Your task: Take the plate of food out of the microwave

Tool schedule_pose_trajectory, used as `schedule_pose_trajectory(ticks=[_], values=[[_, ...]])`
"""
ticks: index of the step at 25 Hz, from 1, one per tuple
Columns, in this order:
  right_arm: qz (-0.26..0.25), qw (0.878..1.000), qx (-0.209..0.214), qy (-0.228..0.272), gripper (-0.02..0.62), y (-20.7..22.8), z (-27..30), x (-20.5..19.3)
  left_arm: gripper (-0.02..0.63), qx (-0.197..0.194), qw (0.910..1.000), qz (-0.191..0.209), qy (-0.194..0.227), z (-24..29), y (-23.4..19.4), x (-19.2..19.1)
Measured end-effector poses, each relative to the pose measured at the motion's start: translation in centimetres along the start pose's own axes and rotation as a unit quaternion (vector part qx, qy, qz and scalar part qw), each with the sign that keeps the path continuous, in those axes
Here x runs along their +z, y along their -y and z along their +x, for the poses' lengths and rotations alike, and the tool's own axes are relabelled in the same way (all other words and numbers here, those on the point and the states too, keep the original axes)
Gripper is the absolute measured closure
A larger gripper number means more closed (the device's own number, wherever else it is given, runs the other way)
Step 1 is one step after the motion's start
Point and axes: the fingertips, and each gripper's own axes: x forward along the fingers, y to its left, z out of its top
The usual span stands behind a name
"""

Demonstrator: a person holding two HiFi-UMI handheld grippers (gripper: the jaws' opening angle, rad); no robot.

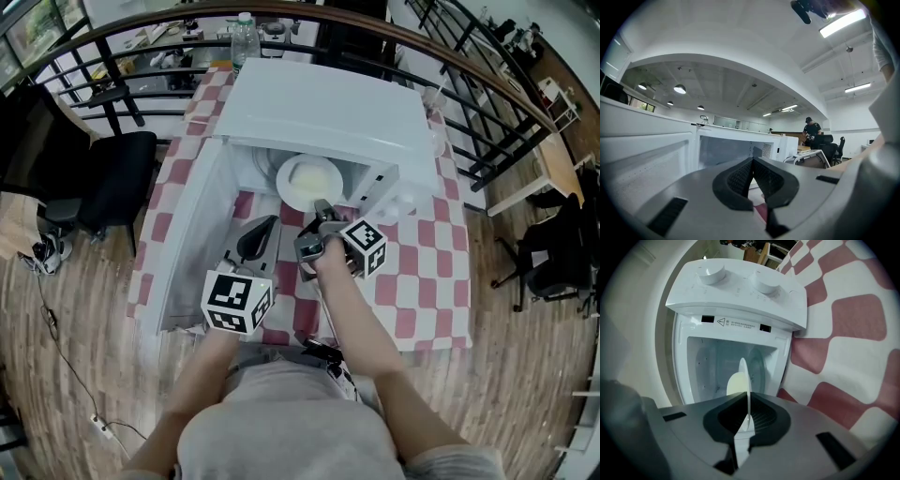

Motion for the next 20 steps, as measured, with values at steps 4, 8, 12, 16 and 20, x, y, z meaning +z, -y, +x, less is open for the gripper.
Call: schedule_pose_trajectory(ticks=[4, 8, 12, 16, 20], values=[[-0.003, 1.000, -0.004, 0.000, 0.563, 0.2, -1.0, 0.0, 0.606, -0.003, 1.0000, 0.002, 0.002, -0.2, 0.4, 0.0], [0.000, 1.000, 0.005, 0.000, 0.563, -0.2, -2.0, -0.4, 0.606, -0.005, 1.0000, 0.003, 0.004, -0.6, 0.7, 0.1], [0.000, 1.000, 0.014, -0.001, 0.563, -0.9, -3.0, -0.9, 0.606, -0.001, 0.9999, 0.003, 0.010, -1.0, 0.9, 0.4], [-0.011, 1.000, 0.015, 0.001, 0.564, -1.1, -4.0, -1.1, 0.606, 0.006, 0.9999, 0.000, 0.015, -1.5, 0.8, 0.4], [-0.014, 1.000, 0.018, 0.004, 0.563, -1.2, -5.1, -1.5, 0.606, 0.010, 0.9998, -0.004, 0.016, -2.0, 0.9, 0.2]])
